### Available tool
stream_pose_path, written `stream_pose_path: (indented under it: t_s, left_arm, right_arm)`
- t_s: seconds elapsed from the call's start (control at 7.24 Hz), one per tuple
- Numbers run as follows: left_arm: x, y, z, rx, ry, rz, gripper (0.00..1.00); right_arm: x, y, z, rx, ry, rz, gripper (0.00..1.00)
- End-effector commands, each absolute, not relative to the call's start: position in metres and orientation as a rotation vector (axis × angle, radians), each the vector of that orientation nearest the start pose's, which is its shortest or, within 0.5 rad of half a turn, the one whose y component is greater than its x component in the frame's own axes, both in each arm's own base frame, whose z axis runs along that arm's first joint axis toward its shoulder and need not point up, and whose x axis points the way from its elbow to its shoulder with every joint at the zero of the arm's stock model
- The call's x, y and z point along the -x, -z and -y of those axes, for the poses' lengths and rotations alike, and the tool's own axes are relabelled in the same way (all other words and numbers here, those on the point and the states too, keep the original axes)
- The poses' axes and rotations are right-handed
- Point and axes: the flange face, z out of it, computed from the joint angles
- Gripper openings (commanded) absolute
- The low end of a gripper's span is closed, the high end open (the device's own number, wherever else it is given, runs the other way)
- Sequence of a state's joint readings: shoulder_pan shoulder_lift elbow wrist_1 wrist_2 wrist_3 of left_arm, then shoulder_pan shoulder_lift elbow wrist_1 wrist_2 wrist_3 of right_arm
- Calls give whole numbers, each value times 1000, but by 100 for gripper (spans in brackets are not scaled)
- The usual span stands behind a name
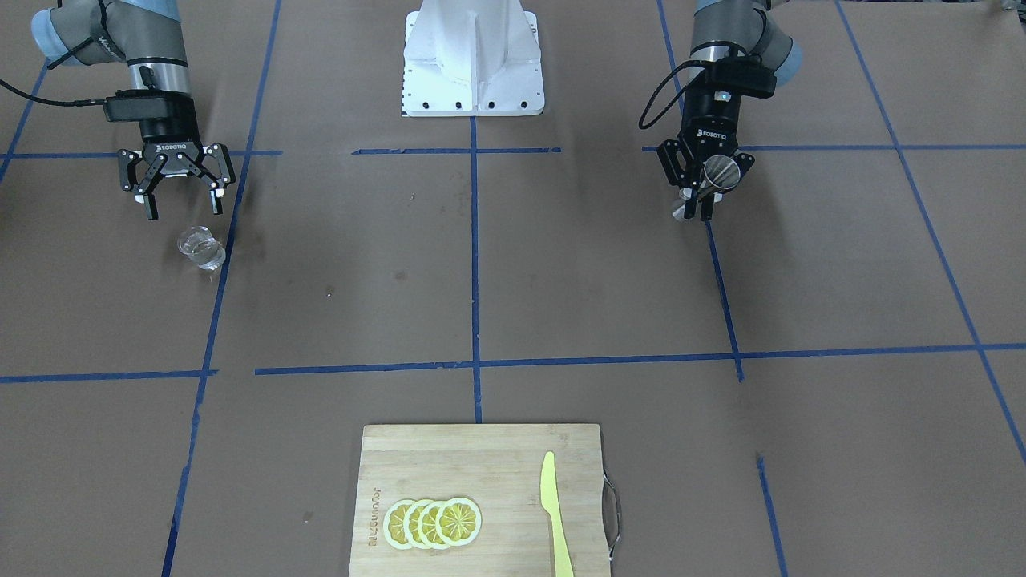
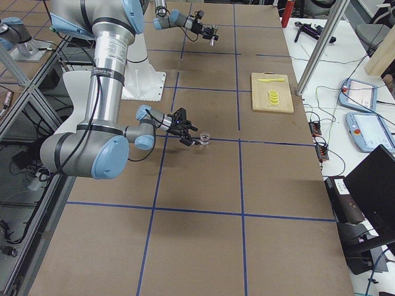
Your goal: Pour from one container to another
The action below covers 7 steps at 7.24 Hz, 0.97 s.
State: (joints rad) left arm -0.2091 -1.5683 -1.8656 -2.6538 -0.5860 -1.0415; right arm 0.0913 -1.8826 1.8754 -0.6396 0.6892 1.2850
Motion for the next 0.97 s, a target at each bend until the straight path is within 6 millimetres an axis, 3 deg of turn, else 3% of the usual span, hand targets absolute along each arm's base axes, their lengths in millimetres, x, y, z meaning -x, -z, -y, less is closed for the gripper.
stream_pose_path:
  t_s: [0.0, 0.41, 0.83]
  left_arm:
    - [-391, -388, 307, -1203, 414, -853, 0]
    - [-391, -390, 307, -1214, 388, -831, 0]
    - [-391, -391, 307, -1214, 388, -829, 0]
  right_arm:
    - [377, -535, 245, -964, -231, 690, 100]
    - [379, -547, 248, -993, -185, 682, 100]
    - [374, -554, 265, -1010, -218, 659, 100]
